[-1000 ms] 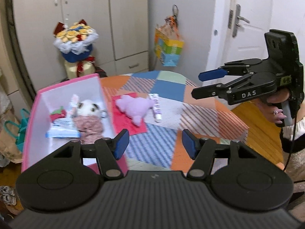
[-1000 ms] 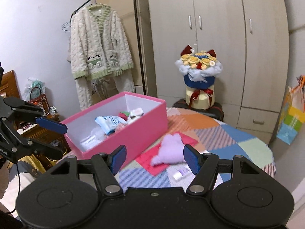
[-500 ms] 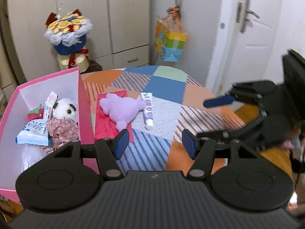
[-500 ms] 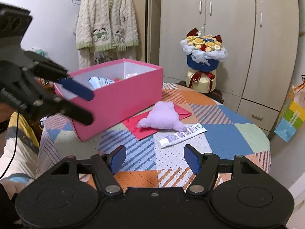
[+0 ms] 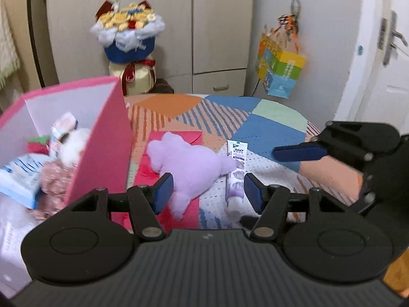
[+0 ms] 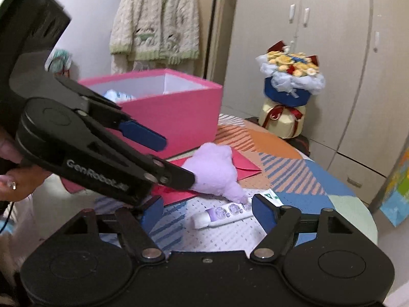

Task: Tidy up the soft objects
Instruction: 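Close the left gripper on the lavender plush bunny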

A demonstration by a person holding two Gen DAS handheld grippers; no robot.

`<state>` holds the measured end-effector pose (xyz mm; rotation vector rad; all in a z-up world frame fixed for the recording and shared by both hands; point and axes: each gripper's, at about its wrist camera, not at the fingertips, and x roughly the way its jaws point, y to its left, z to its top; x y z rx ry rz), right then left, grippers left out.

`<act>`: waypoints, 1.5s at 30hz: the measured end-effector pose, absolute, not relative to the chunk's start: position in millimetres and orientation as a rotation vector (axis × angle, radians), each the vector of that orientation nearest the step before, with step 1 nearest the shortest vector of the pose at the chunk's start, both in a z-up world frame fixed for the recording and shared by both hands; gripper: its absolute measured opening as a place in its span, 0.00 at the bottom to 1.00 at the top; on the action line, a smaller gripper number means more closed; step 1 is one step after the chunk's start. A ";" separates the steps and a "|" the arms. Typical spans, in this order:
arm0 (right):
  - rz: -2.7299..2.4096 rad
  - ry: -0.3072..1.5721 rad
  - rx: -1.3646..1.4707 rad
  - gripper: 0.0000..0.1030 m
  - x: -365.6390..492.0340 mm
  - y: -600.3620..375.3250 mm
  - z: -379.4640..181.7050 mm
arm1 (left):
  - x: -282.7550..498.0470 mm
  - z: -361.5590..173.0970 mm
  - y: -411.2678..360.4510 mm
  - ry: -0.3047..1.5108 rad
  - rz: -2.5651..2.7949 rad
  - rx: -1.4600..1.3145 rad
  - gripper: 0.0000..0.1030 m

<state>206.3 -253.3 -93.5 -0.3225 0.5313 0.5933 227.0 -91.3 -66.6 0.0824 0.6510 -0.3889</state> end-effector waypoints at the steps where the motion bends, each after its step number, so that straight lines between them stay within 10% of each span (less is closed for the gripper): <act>1: 0.598 0.535 -0.339 0.78 211.9 -250.4 -96.2 | 232.1 -68.6 -92.6 0.658 -0.382 0.067 0.58; 25: 0.773 0.593 -0.373 0.86 291.3 -224.6 -131.4 | 285.8 -96.7 -78.4 0.796 -0.277 -0.207 0.59; 33: 0.769 0.607 -0.312 0.65 286.0 -229.9 -133.6 | 286.0 -100.6 -80.3 0.806 -0.284 -0.201 0.61; 45: 0.673 0.595 -0.280 0.62 263.4 -227.6 -126.9 | 268.5 -92.1 -82.4 0.799 -0.351 -0.154 0.61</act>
